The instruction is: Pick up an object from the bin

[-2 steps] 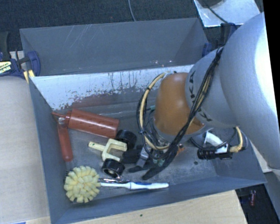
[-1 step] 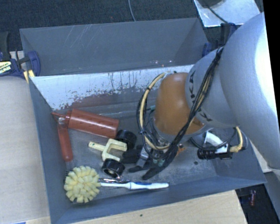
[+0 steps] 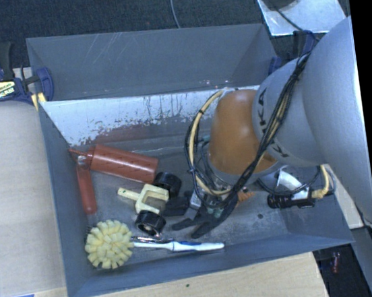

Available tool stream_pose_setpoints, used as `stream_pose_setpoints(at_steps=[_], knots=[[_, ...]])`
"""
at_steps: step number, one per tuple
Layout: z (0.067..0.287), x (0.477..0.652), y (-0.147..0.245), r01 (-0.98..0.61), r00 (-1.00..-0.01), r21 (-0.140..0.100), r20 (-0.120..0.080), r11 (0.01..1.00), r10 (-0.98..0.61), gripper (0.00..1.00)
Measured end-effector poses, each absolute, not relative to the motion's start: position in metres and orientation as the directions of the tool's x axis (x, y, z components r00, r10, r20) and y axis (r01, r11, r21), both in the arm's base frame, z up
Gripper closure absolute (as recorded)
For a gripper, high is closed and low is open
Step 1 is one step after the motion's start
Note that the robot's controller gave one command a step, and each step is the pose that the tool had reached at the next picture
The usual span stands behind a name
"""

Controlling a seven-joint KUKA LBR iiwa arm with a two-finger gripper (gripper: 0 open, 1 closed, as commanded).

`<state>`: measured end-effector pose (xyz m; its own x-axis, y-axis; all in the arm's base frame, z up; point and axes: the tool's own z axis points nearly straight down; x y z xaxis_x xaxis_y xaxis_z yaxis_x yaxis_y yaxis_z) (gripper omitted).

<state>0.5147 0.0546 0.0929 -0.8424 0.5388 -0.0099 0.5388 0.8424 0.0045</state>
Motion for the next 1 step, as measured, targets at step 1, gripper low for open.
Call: stream_pose_setpoints(at_steps=[1], knots=[[0.1474,0.5157,0.0546,0.539,-0.843,0.006,-0.012,0.843,0.539,1.00]])
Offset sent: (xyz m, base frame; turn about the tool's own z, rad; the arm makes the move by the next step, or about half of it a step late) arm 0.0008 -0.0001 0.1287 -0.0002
